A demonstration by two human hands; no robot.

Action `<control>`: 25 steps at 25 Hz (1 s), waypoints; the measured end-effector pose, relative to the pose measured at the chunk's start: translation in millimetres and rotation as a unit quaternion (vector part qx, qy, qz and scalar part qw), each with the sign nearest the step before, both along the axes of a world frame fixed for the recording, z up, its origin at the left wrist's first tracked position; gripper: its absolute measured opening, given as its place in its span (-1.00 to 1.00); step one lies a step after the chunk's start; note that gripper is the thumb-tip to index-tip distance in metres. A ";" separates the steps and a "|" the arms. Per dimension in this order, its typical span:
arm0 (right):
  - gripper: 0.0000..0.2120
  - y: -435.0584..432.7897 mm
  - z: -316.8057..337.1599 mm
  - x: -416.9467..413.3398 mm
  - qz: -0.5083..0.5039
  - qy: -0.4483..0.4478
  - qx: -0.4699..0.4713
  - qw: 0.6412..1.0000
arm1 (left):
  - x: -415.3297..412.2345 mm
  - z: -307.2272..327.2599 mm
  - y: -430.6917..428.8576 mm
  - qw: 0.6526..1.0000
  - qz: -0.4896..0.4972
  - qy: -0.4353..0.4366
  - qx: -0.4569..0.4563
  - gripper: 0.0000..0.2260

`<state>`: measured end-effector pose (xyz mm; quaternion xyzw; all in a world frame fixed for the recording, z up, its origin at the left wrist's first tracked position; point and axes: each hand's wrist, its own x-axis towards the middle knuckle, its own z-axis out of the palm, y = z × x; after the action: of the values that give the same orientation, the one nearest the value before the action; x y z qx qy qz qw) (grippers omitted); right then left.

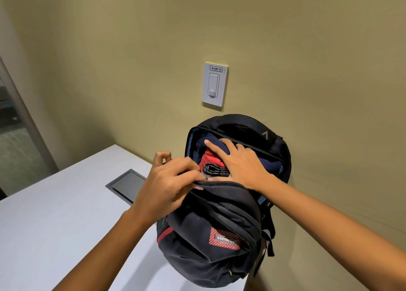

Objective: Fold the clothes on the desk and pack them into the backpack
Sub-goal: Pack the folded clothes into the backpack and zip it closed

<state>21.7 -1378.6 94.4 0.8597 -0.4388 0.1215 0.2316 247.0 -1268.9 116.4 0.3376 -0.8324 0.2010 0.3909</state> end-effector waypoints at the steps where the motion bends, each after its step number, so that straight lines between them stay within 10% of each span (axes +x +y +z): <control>1: -0.13 -0.2 -0.2 -0.8 0.001 -0.002 -0.002 1.000 | 0.8 -4.4 1.9 1.000 -0.002 0.000 -0.001 -0.84; 7: -0.27 -24.5 -0.7 1.9 -0.075 -0.003 -0.027 0.997 | 0.9 -10.1 7.0 1.000 -0.008 0.015 -0.024 -0.69; 19: -0.49 1.4 -16.8 4.8 0.147 0.061 -0.155 0.975 | -3.0 -8.8 6.3 0.999 0.000 0.012 -0.037 -0.72; 25: -0.54 -27.4 -11.8 -4.9 0.060 0.032 -0.075 0.995 | 0.6 -9.8 10.0 1.000 -0.005 0.009 -0.029 -0.76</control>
<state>16.8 -1406.0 82.6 0.8683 -0.3685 0.1397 0.3014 247.6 -1258.8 106.7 0.3242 -0.8242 0.2196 0.4091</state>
